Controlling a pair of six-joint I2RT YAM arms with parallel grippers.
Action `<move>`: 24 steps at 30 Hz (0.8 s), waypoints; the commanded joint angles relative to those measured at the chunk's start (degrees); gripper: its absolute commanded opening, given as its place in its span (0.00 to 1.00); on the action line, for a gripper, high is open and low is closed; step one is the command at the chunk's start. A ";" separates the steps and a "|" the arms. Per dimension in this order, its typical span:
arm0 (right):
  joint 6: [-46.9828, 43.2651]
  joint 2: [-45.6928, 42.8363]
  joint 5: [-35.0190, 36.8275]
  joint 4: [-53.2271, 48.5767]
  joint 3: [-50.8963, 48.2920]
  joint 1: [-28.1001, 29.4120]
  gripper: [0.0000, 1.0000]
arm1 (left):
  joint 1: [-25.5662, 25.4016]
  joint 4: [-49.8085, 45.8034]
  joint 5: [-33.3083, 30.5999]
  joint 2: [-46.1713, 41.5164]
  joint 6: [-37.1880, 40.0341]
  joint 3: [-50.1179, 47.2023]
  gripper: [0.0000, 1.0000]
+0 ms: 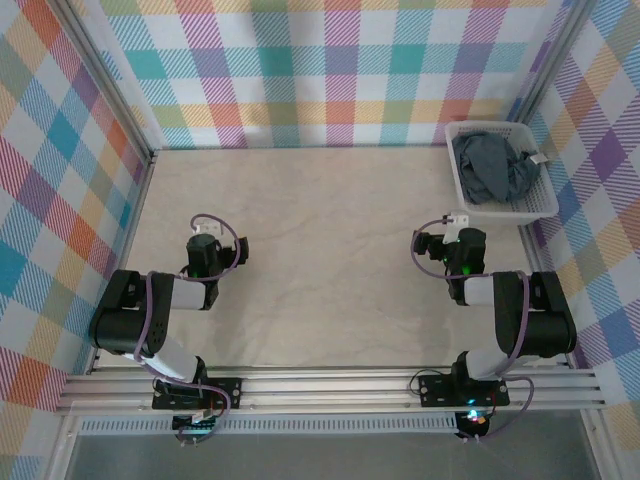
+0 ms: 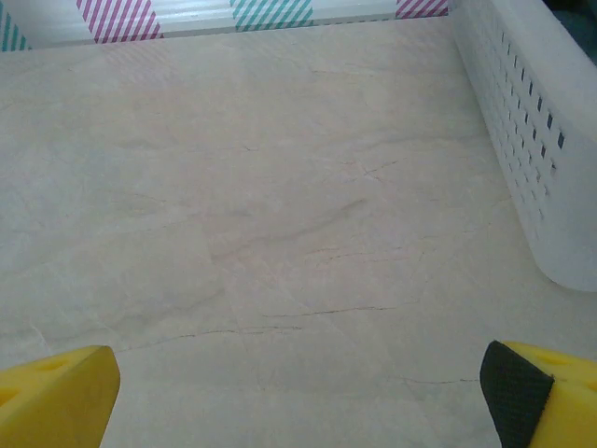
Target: Fold the inside-out t-shirt
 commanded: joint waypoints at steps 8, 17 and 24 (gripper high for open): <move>-0.64 0.15 -1.17 0.73 0.88 -0.25 1.00 | 0.69 2.08 0.93 -0.30 0.63 1.11 1.00; -0.93 -0.11 -2.09 1.42 0.32 -0.23 1.00 | 0.69 2.46 1.04 -0.47 0.63 0.75 1.00; 8.80 -21.08 9.61 -24.82 4.91 -0.12 1.00 | -1.58 -8.28 -5.55 -17.42 -0.37 -2.25 1.00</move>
